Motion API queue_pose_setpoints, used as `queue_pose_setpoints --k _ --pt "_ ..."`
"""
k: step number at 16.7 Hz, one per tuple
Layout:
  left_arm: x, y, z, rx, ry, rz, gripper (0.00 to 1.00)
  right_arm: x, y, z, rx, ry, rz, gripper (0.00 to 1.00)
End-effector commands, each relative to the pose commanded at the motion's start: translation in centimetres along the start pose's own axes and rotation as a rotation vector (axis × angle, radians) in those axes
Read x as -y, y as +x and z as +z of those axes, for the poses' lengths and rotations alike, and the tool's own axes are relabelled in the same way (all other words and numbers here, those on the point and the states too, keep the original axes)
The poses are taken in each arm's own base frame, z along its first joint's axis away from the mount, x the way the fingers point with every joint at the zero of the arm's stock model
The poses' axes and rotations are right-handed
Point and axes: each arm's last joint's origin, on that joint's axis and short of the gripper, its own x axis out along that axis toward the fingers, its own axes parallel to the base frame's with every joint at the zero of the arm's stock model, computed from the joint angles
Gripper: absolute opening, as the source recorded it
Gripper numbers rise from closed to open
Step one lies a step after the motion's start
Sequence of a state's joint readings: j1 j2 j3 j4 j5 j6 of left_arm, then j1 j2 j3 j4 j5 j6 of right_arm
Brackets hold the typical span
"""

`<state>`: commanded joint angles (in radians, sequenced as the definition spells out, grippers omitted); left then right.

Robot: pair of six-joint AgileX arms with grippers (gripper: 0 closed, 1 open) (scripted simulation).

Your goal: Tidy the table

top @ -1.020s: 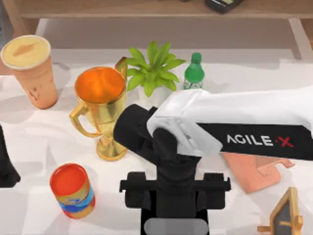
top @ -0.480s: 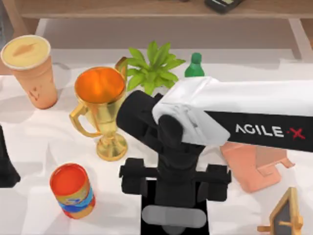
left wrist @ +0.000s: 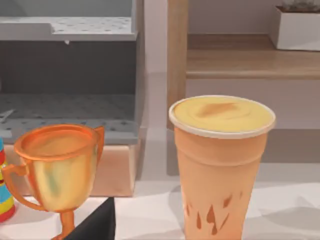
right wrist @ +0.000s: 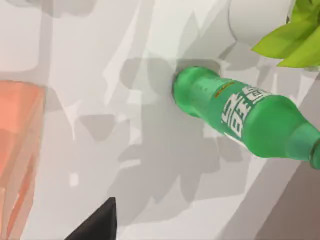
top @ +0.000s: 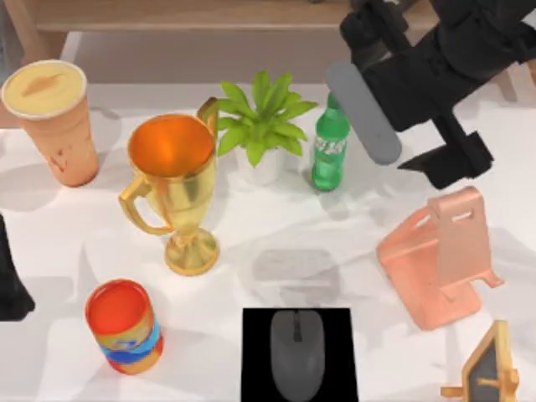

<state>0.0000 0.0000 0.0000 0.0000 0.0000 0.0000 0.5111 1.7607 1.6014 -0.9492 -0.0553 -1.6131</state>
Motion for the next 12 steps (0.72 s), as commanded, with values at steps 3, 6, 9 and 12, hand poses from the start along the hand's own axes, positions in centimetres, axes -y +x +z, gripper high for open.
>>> queue_pose_setpoints --k 3,6,9,12 --pt "0.0 0.0 0.0 0.000 0.000 0.000 1.00 -2.0 -1.8 -8.1 -0.086 0.541 0.007 1.00" --pt "0.0 0.0 0.0 0.000 0.000 0.000 1.00 -6.8 -1.1 -15.8 -0.200 1.132 0.100 1.00" --pt "0.0 0.0 0.0 0.000 0.000 0.000 1.00 -13.0 0.0 -22.2 -0.341 1.693 0.183 1.00" --pt "0.0 0.0 0.0 0.000 0.000 0.000 1.00 -19.2 0.3 -26.7 -0.474 2.151 0.205 1.00"
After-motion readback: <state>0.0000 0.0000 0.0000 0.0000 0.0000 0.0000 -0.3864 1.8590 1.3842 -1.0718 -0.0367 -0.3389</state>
